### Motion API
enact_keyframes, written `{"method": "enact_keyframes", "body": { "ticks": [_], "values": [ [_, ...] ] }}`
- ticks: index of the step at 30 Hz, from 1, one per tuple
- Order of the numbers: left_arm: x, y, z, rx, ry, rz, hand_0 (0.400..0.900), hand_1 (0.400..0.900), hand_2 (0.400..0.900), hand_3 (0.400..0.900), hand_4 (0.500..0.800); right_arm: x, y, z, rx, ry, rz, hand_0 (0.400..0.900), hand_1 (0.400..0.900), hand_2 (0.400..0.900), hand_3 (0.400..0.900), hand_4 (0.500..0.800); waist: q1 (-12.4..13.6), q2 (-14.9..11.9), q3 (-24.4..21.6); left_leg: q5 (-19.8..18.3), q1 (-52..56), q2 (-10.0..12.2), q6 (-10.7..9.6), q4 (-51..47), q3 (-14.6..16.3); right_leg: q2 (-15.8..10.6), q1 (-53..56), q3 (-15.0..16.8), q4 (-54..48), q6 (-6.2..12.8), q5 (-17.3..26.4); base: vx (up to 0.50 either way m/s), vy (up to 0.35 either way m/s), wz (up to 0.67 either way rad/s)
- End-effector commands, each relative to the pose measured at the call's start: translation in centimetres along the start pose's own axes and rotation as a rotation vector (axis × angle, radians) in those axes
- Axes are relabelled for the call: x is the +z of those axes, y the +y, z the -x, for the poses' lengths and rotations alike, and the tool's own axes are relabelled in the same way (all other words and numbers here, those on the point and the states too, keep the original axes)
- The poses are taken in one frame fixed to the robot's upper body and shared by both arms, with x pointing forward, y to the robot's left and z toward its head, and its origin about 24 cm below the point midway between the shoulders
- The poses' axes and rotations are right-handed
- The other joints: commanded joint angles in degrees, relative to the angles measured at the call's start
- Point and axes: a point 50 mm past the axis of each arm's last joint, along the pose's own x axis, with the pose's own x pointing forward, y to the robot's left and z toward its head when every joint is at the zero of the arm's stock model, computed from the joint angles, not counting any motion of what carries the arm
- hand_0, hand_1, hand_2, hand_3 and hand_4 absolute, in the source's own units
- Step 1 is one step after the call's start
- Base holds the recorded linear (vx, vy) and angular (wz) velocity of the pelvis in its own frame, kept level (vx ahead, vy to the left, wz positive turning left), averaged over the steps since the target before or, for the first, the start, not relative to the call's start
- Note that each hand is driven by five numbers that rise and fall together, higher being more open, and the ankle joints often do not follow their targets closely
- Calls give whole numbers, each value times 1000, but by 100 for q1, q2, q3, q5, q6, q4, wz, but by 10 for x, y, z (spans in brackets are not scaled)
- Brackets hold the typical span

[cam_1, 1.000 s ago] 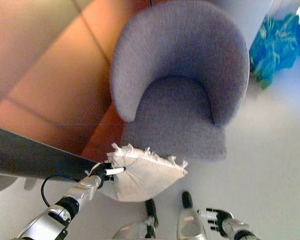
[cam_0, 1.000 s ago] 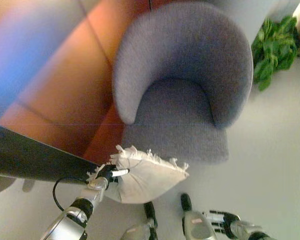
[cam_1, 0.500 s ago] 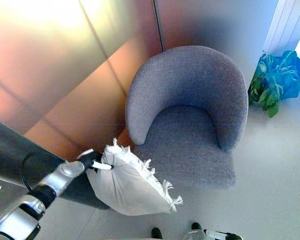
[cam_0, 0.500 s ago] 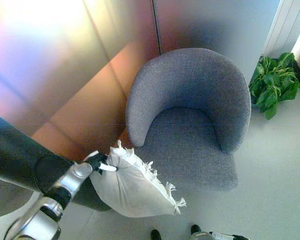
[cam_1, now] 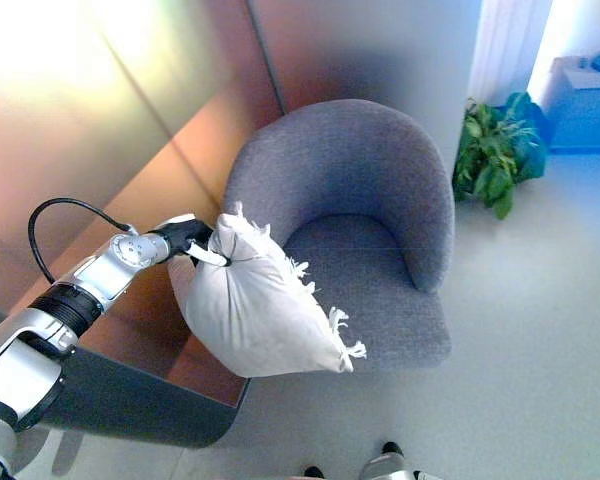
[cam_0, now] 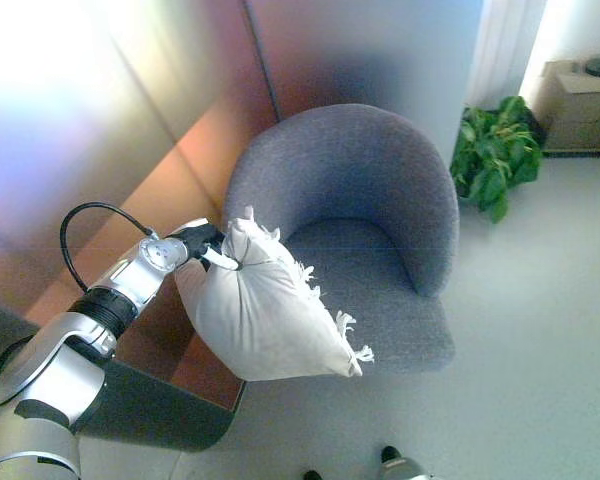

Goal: Pick up the pillow and put it on the sofa.

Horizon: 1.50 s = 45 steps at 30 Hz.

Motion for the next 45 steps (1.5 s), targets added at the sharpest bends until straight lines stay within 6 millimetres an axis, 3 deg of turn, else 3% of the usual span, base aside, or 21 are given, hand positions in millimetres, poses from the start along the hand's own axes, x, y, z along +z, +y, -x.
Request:
{"method": "enact_keyframes", "body": {
  "ticks": [1, 6, 12, 14, 16, 17, 18, 19, 20, 22, 35, 45],
  "values": [
    [59, 111, 45, 385, -156, 28, 400, 400, 400, 400, 500, -30, -10, 0, -31, 70, -40, 900, 900, 900, 900, 800, -13, -62, -429, -750, 295, -496, -25, 217, 215, 50, -49, 211, 85, 468, -176, 26, -70, -20],
    [72, 103, 38, 376, -168, 57, 400, 400, 400, 400, 500, -37, -7, 0, -16, 62, -67, 900, 900, 900, 900, 800, -194, -62, -437, -754, 308, -455, -13, 215, 342, 106, -105, 346, 70, 485, -147, 42, -71, -22],
    [69, 97, 32, 395, -157, 96, 400, 400, 400, 400, 500, -48, -8, 0, -13, 76, -64, 900, 900, 900, 900, 800, -407, -26, -405, -762, 299, -430, -11, 239, 502, 153, -168, 516, 33, 499, -108, 44, -39, -19],
    [67, 97, 31, 393, -149, 107, 455, 455, 455, 455, 533, -53, -10, 1, -17, 83, -61, 900, 900, 900, 900, 800, -446, -9, -392, -764, 292, -424, -13, 247, 535, 156, -182, 545, 29, 507, -106, 33, -21, -12],
    [63, 97, 30, 403, -140, 125, 449, 449, 449, 449, 529, -56, -11, 1, -19, 90, -63, 900, 900, 900, 900, 800, -475, 1, -380, -763, 280, -420, -13, 250, 547, 163, -205, 578, 35, 507, -105, 21, -22, -7],
    [61, 97, 30, 405, -136, 129, 571, 571, 571, 571, 602, -58, -12, 1, -19, 91, -64, 900, 900, 900, 900, 800, -483, 8, -374, -763, 276, -420, -15, 247, 548, 163, -212, 581, 36, 508, -106, 10, -13, -4],
    [60, 98, 31, 406, -135, 134, 547, 547, 547, 547, 588, -59, -12, 2, -18, 92, -65, 900, 900, 900, 900, 800, -486, 15, -371, -762, 271, -421, -16, 243, 545, 161, -215, 582, 33, 509, -108, 0, 0, 0],
    [59, 99, 31, 412, -135, 146, 465, 465, 465, 465, 539, -60, -13, 2, -17, 93, -66, 900, 900, 900, 900, 800, -483, 15, -372, -762, 266, -421, -13, 246, 543, 158, -215, 578, 32, 509, -109, 0, 0, 0],
    [58, 99, 32, 413, -136, 151, 633, 633, 633, 633, 640, -60, -13, 2, -17, 95, -68, 900, 900, 900, 900, 800, -474, 17, -380, -766, 269, -421, -13, 249, 541, 159, -211, 571, 31, 509, -112, 18, -20, 5],
    [57, 99, 32, 422, -139, 162, 900, 900, 900, 900, 800, -59, -13, 2, -12, 99, -69, 900, 900, 900, 900, 800, -438, 15, -411, -768, 270, -413, -14, 251, 524, 154, -196, 543, 30, 507, -125, 15, -24, 7],
    [49, 106, 39, 451, -156, 193, 900, 900, 900, 900, 800, -52, -1, -1, 3, 83, -40, 900, 900, 900, 900, 800, -122, -94, -561, -765, 292, -401, -34, 246, 304, 133, -67, 294, 50, 457, -195, -15, -4, 7],
    [43, 109, 47, 448, -203, 222, 900, 900, 900, 900, 800, -35, 4, -2, 7, 54, 30, 900, 900, 900, 900, 800, 247, -279, -636, -761, 267, -389, -51, 262, 99, 93, 63, 12, 11, 414, -239, -44, 16, 16]
  ]
}}
